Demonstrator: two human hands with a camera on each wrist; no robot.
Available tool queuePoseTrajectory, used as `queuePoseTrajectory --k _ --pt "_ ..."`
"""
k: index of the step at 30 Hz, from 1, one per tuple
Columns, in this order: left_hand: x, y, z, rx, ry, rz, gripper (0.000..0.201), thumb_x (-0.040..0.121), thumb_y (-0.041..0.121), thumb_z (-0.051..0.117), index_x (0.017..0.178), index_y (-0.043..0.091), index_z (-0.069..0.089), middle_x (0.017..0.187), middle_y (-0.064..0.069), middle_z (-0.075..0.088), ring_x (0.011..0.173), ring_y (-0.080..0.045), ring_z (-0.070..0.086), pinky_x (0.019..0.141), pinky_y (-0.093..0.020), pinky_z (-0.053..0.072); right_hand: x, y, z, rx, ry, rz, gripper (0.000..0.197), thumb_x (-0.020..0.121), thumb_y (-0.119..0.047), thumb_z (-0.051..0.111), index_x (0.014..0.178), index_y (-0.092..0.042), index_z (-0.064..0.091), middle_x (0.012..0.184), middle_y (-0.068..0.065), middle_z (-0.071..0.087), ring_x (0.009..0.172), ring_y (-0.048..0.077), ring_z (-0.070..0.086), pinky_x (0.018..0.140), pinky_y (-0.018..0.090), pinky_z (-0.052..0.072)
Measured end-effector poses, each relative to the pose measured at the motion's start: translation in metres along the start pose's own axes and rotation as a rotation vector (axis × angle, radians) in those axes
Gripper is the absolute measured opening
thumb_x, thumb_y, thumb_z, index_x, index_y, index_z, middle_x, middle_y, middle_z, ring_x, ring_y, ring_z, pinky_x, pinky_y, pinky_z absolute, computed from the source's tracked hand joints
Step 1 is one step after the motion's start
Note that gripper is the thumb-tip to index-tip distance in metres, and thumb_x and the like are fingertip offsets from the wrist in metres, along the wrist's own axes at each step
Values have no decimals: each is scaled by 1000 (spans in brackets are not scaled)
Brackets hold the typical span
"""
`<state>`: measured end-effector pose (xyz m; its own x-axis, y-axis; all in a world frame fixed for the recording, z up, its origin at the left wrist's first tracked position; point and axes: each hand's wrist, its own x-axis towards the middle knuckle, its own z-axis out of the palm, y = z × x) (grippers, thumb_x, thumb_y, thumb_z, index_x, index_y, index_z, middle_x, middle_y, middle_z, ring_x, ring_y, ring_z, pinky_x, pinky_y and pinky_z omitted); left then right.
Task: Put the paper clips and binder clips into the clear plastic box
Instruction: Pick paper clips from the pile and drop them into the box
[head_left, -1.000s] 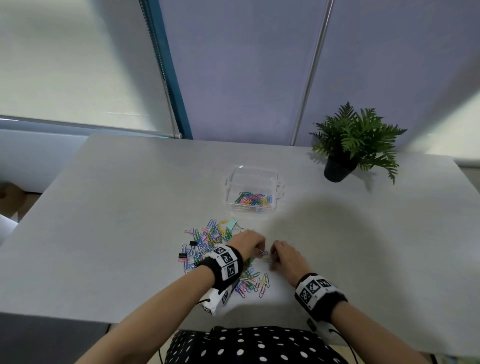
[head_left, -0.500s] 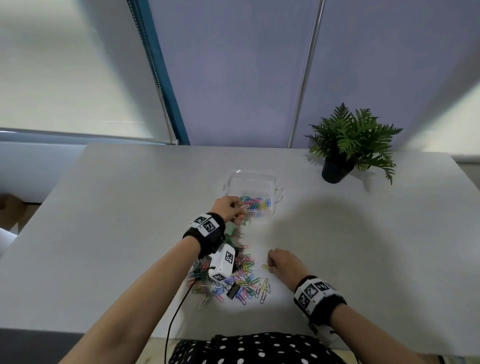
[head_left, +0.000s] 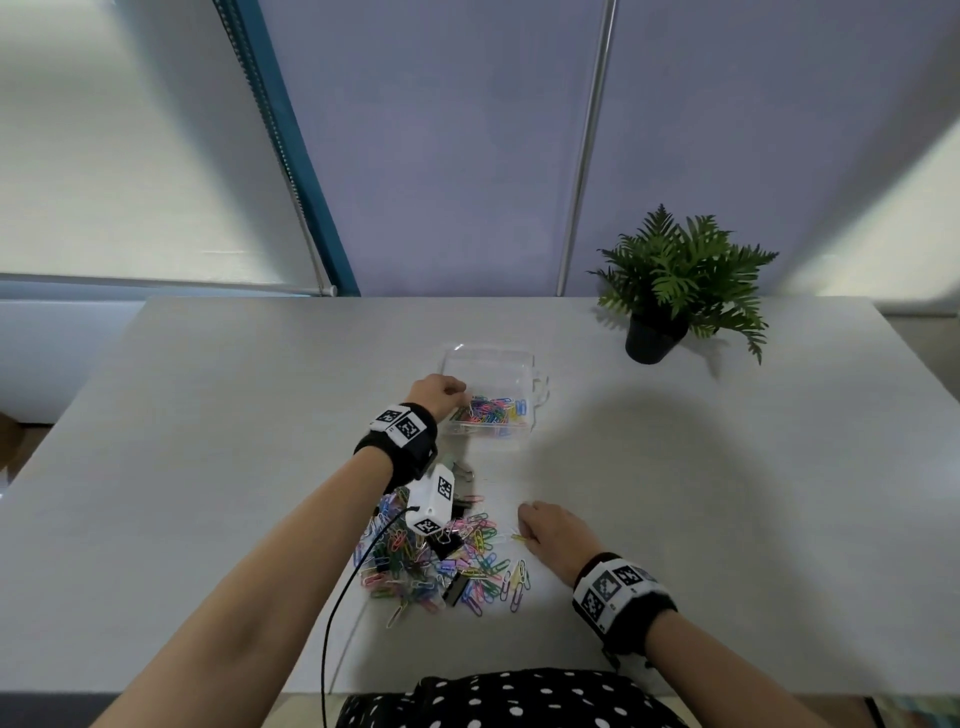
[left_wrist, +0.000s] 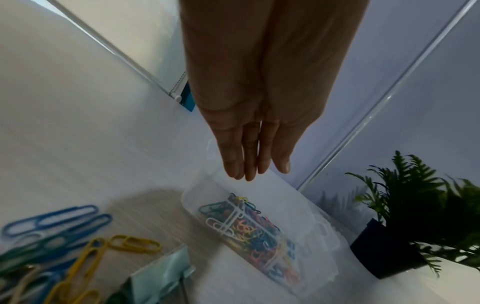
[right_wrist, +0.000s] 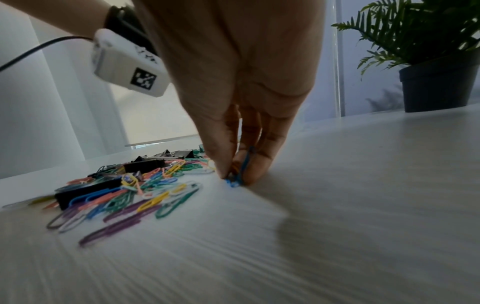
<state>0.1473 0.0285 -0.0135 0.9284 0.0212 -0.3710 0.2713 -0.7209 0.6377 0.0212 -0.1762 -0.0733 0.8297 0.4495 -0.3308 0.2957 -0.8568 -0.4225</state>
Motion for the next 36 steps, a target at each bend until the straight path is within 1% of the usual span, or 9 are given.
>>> queuePoseTrajectory --k 4,10,14,18,23,27,30,33,36 --pt "-31 -4 -4 9 -58 156 31 90 8 54 121 6 58 123 -13 62 115 -25 58 103 -32 43 10 10 -14 221 -44 20 30 70 0 56 60 -24 42 69 1 54 67 19 52 63 29 45" --pt "-80 -37 -1 9 -112 221 29 89 2 53 117 7 61 112 -8 68 94 -9 61 88 -19 48 43 20 -81 527 1 77 24 67 3 69 60 -17 58 58 1 61 49 10 57 54 23 50" --pt "-96 -56 9 76 -100 222 27 88 -3 50 108 7 65 104 -9 72 91 -13 66 94 -26 50 86 17 -111 699 143 135 24 70 4 71 62 -14 59 65 9 62 58 22 60 63 32 56" --pt "-110 -53 25 153 -149 257 28 89 -4 47 107 7 65 105 -7 70 91 -15 66 88 -17 49 131 13 -108 728 209 262 28 68 2 72 56 -19 60 71 6 65 78 31 66 82 42 56" --pt "-117 -39 52 365 -217 359 26 91 2 47 112 6 61 119 -11 61 110 -23 57 103 -30 41 140 3 -96 620 216 288 19 76 4 57 74 -13 67 103 18 69 99 33 63 93 45 51" --pt "-120 -36 73 488 -246 349 52 85 6 59 134 10 42 143 -11 38 128 -28 44 111 -36 36 94 -15 -90 405 281 -35 23 80 3 51 94 -7 66 99 13 70 94 26 64 91 43 51" --pt "-119 -33 82 534 -234 270 69 78 10 69 137 6 32 142 -12 33 129 -28 40 109 -37 37 45 -23 -67 120 66 -228 19 83 -3 55 100 -5 61 105 12 63 98 26 59 90 40 48" --pt "-117 -28 89 545 -189 286 59 75 6 69 126 2 40 133 -14 39 123 -28 43 105 -36 40 5 -19 -35 -130 -180 -166 55 77 -27 68 123 -7 45 125 8 44 117 23 41 95 36 42" --pt "-117 -23 93 566 -140 310 32 84 1 55 114 2 46 123 -15 46 117 -30 46 96 -37 42 -11 -12 -7 -262 -173 -178 89 61 -47 75 129 -6 36 129 10 37 121 26 33 101 37 37"
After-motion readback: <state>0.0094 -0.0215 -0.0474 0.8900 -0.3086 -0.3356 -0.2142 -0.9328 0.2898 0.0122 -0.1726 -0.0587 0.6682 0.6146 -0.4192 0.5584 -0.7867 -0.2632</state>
